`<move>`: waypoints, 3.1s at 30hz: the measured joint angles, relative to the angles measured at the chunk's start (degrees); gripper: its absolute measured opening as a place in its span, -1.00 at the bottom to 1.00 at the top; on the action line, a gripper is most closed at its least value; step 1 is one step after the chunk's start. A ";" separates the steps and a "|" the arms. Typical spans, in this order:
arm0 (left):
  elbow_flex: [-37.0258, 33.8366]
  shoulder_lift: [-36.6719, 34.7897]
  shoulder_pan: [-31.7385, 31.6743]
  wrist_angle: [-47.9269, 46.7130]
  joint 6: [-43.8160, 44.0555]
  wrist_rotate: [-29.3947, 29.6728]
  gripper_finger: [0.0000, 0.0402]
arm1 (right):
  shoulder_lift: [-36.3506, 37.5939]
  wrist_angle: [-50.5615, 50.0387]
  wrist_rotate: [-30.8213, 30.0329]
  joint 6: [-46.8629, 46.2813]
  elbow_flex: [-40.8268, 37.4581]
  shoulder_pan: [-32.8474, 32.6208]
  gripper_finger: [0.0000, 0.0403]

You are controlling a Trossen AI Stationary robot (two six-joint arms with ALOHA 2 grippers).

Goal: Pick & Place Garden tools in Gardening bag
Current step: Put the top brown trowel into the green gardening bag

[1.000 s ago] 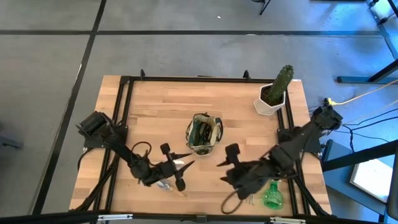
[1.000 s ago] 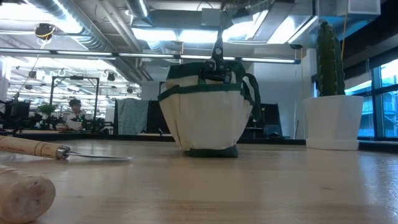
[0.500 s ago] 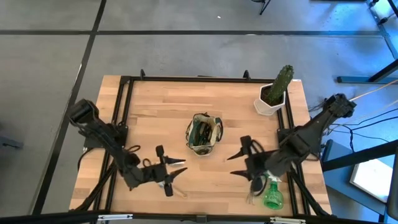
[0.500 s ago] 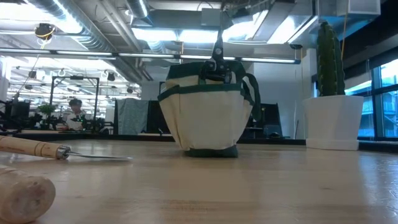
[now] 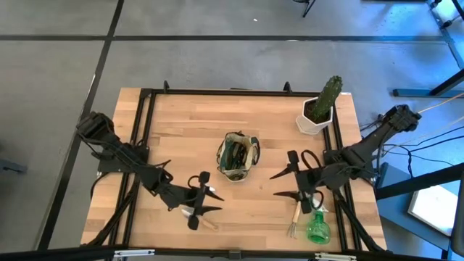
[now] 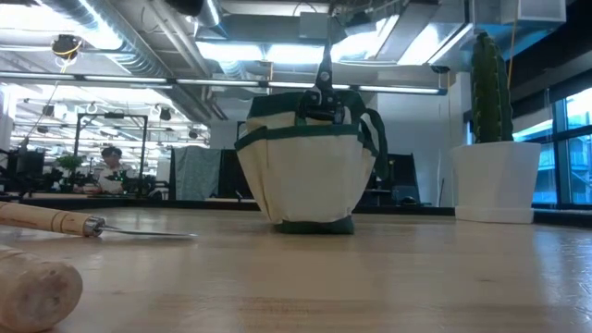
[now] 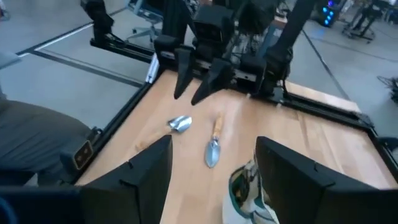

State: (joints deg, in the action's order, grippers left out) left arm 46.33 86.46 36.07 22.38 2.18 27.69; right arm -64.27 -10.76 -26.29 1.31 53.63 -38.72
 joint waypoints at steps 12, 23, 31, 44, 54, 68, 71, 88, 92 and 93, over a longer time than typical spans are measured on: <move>-15.22 -0.95 -3.85 20.07 3.72 -6.65 -0.46 | -0.02 2.87 11.55 2.60 -0.51 2.20 0.15; -31.48 -1.38 -7.73 55.41 6.28 -11.67 -0.46 | 0.16 -0.73 11.53 -0.73 -3.22 8.55 0.15; -34.70 -1.38 -7.71 55.45 10.53 6.90 -0.46 | 1.38 4.77 11.33 -13.47 -10.71 19.92 0.15; -34.71 -1.37 -8.44 48.86 15.24 15.13 -0.46 | 0.98 3.16 13.28 -14.42 -11.22 21.74 0.15; -34.31 -1.35 -13.45 40.41 23.57 -0.19 -0.49 | 0.98 3.08 15.41 -14.41 -11.22 21.73 0.15; -16.17 -2.25 -9.28 4.06 25.98 -5.66 -0.49 | 0.96 2.98 19.68 -15.68 -11.22 21.70 0.15; -8.84 -2.25 -7.83 -17.79 32.55 -4.71 -0.49 | 0.96 2.81 19.66 -15.62 -11.22 21.70 0.15; 0.96 -4.24 5.16 -46.21 96.69 0.70 -0.49 | 0.96 0.50 19.64 -16.34 -11.22 21.70 0.15; 0.96 -4.16 8.18 -49.54 105.90 0.84 -0.49 | 0.96 0.54 20.17 -16.82 -11.22 21.70 0.15; 0.96 -3.91 8.67 -50.59 107.31 -0.25 -0.49 | 0.96 0.54 20.73 -16.99 -11.22 21.69 0.15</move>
State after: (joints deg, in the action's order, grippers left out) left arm 47.29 82.55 44.74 -28.21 109.49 27.43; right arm -63.31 -10.22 -5.56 -15.68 42.41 -17.03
